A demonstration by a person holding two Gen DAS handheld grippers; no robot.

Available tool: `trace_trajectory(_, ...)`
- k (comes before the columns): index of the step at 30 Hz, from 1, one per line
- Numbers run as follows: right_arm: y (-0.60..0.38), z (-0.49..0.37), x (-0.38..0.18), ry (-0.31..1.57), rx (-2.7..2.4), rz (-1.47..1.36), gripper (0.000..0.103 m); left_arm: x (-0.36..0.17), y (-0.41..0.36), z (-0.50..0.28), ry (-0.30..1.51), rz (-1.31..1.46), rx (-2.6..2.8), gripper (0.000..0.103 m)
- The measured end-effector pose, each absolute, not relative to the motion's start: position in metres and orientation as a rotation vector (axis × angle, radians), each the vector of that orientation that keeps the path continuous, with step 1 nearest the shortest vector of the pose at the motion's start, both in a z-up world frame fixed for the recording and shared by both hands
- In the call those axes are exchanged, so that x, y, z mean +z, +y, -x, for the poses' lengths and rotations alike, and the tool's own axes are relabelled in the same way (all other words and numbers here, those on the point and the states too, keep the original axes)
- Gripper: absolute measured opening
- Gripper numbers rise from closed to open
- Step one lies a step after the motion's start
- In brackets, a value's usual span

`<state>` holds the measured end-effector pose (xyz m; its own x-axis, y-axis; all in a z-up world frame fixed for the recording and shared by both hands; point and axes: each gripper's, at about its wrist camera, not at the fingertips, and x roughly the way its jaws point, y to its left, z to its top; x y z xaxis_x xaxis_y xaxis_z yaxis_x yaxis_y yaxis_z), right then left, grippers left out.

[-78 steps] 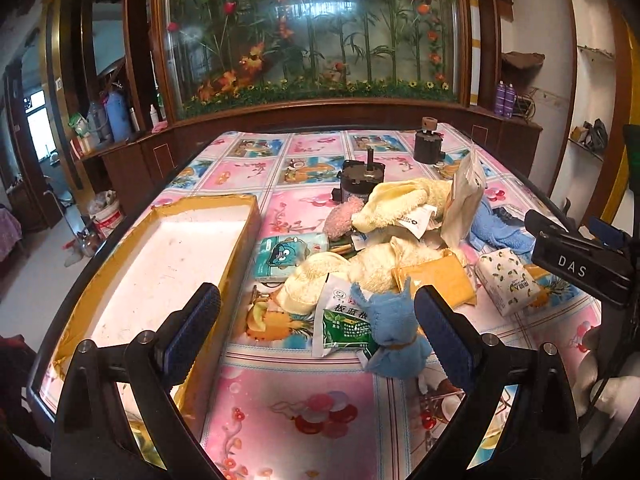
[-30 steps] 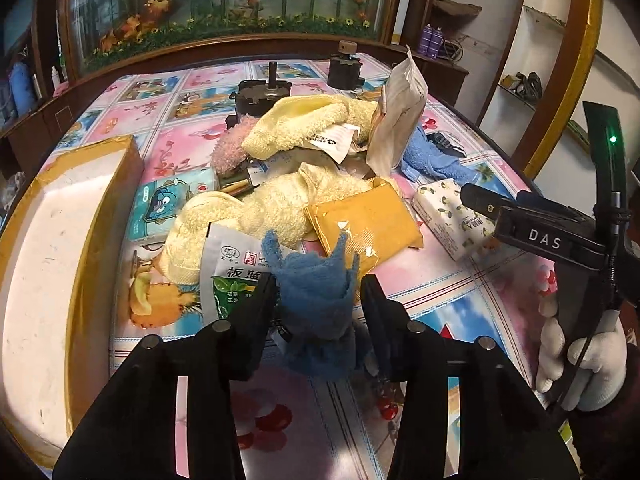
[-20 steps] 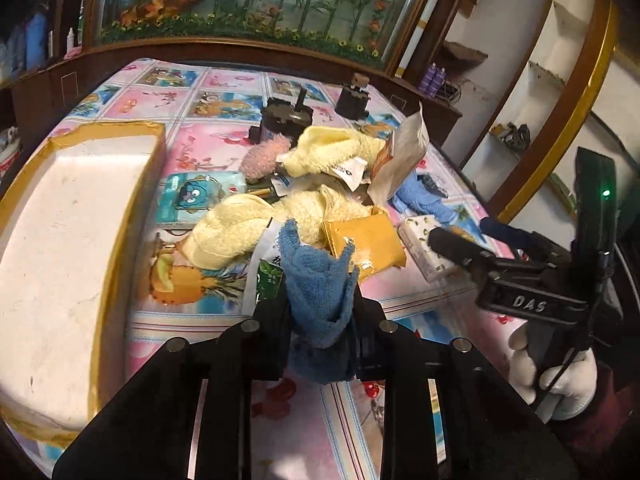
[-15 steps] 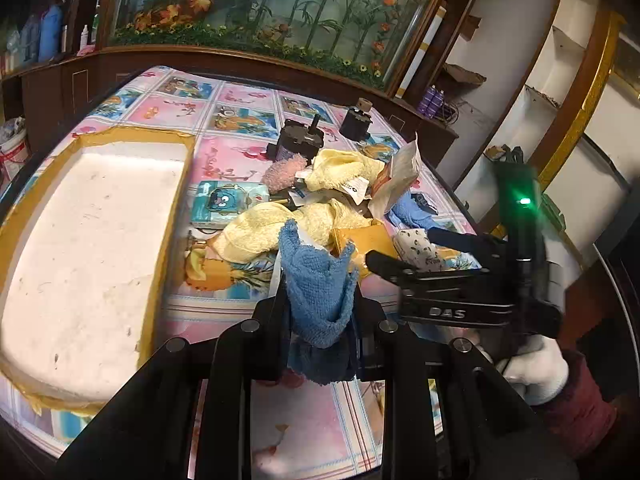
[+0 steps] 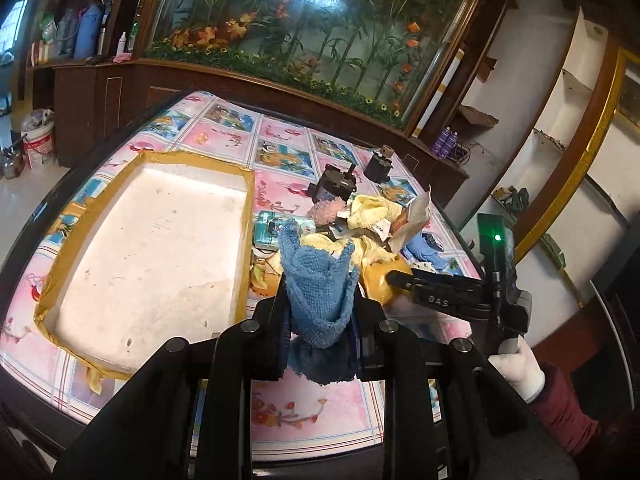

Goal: Organize soft objects
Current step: 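Lift the blue knitted doll with the left gripper while the right gripper grasps the yellow pouch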

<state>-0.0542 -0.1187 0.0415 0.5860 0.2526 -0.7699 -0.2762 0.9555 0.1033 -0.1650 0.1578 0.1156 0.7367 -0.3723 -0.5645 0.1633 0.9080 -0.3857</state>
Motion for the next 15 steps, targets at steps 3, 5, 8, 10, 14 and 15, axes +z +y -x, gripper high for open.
trace_trajectory(3,-0.125,0.064,0.058,0.869,0.327,0.012,0.019,0.125,0.178,0.16,0.669,0.349,-0.281,0.022)
trace_trajectory(5,-0.125,0.067,0.067,0.846,0.32,0.021,0.019,0.129,0.191,0.157,0.662,0.361,-0.257,0.022)
trace_trajectory(8,-0.12,0.063,0.067,0.841,0.34,0.054,0.022,0.133,0.202,0.161,0.648,0.36,-0.232,0.022)
trace_trajectory(10,-0.113,0.059,0.054,0.895,0.392,0.057,0.047,0.13,0.205,0.163,0.65,0.364,-0.233,0.022)
trace_trajectory(14,-0.094,0.055,0.029,0.948,0.368,0.167,0.081,0.121,0.203,0.161,0.678,0.38,-0.239,0.022)
trace_trajectory(15,-0.09,0.053,0.023,0.961,0.362,0.183,0.081,0.118,0.201,0.16,0.685,0.383,-0.242,0.022)
